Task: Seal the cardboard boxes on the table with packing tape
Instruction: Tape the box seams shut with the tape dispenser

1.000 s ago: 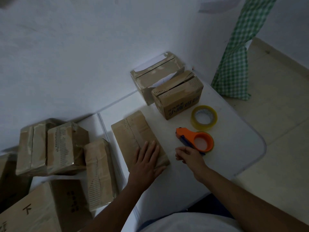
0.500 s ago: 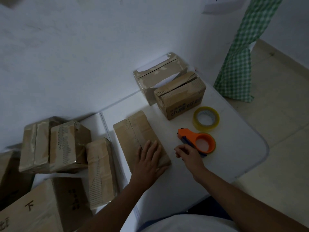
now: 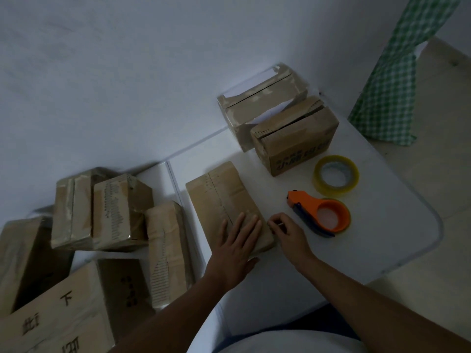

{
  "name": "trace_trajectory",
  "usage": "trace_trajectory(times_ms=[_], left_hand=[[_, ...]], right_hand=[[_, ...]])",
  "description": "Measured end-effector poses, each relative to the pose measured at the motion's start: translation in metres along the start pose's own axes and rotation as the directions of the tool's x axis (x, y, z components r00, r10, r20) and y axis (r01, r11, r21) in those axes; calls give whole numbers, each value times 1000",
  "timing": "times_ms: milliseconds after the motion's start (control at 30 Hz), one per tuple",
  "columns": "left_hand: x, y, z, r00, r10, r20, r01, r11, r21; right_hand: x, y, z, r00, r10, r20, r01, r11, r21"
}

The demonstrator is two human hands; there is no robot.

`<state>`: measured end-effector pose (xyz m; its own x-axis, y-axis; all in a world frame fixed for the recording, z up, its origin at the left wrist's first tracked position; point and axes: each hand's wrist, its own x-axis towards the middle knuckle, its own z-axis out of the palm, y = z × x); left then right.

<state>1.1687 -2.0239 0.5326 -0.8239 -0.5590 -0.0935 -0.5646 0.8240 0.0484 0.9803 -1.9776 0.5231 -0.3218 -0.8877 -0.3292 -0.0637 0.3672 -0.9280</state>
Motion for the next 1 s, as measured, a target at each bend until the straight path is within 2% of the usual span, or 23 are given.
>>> trace_trajectory(times_ms=[100,167,267,367,433,533,700,867,1000], left_hand=[[0,0,0,1000,-4,4,4,1000,-7],[0,0,-1,1000,-6,10,6,1000,-13],[0,1,-3,1000,-10,20,11,999,-34],[0,1,-6,999,-16,29,18,999,-44],[0,2,-7,999,-19,31,21,998,-53],[0,3,-9,1000,-21,24,22,998,-54],[0,2,-10,1000,-3,-12,3,1000,-31],[-7,-8,-7,991,136,-4,-136,991,19],[-7,-10,-6,986,167,22,-168,985,30]], right_hand=[[-1,5,7,1000,-19,-22,19,1000,-19],[0,8,11,999,22,-33,-23,1000,-15],[4,10,10,990,141,18,-140,989,-51],[6,10,5,981,177,79,-164,976,-146],[1,10,-1,984,161,69,-145,970,-194],[-19,7,-6,997,74,29,-69,985,-155],[-41,1,8,988,-28,154,56,982,-178],[-54,2,-7,966,22,257,-1,997,-81],[-51,-4,-17,979,69,193,-47,992,-115]])
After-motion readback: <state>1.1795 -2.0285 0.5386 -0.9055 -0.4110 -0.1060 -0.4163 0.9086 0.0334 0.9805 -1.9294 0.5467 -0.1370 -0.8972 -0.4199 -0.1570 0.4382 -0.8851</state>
